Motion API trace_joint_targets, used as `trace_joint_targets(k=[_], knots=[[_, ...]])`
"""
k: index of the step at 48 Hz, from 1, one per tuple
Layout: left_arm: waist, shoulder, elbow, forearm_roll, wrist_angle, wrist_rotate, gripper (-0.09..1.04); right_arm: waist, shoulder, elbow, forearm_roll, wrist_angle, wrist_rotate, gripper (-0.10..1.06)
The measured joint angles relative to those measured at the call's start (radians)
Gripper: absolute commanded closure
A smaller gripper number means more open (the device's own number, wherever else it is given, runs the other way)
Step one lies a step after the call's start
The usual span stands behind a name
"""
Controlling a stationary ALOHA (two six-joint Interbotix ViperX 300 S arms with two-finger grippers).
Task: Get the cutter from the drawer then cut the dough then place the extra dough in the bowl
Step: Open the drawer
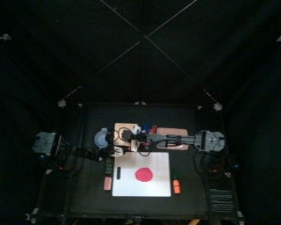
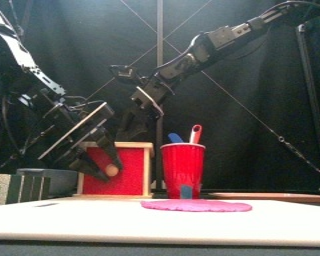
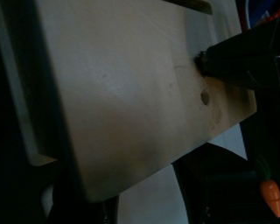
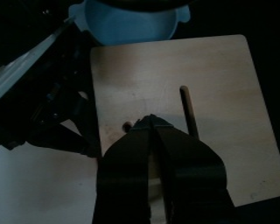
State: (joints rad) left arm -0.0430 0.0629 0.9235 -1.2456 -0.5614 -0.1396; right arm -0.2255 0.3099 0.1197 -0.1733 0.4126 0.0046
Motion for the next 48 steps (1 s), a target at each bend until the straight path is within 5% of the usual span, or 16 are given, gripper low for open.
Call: trace_joint_targets(k=[16, 48], knots=[[0.0, 0.002, 0.0, 0.002, 0.002, 0.0, 0.5, 0.002, -0.002, 0.003, 0.0, 0.002, 0.0, 0.93], [-0.146, 0.002, 0.006, -0.006, -0.02, -0.002, 0.52, -0.002, 0.0, 0.003, 0.0, 0.002, 0.002, 0.93]])
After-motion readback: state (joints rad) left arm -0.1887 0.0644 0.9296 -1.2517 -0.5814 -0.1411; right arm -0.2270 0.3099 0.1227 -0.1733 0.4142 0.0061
